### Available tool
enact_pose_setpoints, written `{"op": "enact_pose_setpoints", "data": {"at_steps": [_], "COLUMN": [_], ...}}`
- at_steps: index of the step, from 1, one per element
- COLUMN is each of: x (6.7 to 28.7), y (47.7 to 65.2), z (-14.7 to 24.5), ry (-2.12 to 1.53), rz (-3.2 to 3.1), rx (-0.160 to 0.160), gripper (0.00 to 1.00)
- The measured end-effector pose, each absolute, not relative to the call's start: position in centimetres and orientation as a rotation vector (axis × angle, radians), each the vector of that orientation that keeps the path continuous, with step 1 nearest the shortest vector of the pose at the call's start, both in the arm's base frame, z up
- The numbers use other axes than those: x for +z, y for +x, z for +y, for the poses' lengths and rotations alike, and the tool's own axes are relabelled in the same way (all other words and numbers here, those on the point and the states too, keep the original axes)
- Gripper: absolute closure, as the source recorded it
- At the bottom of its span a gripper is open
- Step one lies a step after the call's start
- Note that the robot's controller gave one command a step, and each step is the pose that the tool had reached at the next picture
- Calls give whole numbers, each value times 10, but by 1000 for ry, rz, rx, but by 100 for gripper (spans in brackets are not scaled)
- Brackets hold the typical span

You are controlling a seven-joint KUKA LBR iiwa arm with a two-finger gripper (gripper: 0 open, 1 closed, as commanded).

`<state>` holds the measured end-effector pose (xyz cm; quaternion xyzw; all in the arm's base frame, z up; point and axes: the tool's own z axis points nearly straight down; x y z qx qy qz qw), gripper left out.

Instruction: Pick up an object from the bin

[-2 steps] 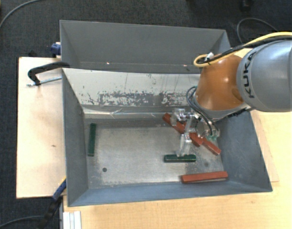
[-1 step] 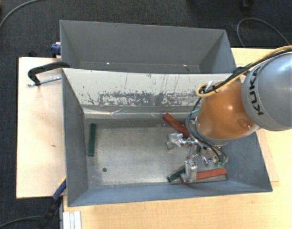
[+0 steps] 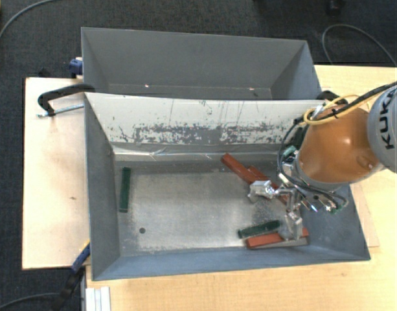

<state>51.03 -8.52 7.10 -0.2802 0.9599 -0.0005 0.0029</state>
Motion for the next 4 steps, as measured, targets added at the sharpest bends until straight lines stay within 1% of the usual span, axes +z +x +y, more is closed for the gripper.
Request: {"op": "enact_pose_setpoints", "data": {"at_steps": [1,2,3,4], "x": [76,71,72,105], "y": [497,492,600,511], "z": [-82,-50,-30,-55], "ry": [-849,-959,-1062,-836], "rz": [3023,2991,2944,3028], "rx": [1,1,-2,0], "gripper": [0,0,0,0]}}
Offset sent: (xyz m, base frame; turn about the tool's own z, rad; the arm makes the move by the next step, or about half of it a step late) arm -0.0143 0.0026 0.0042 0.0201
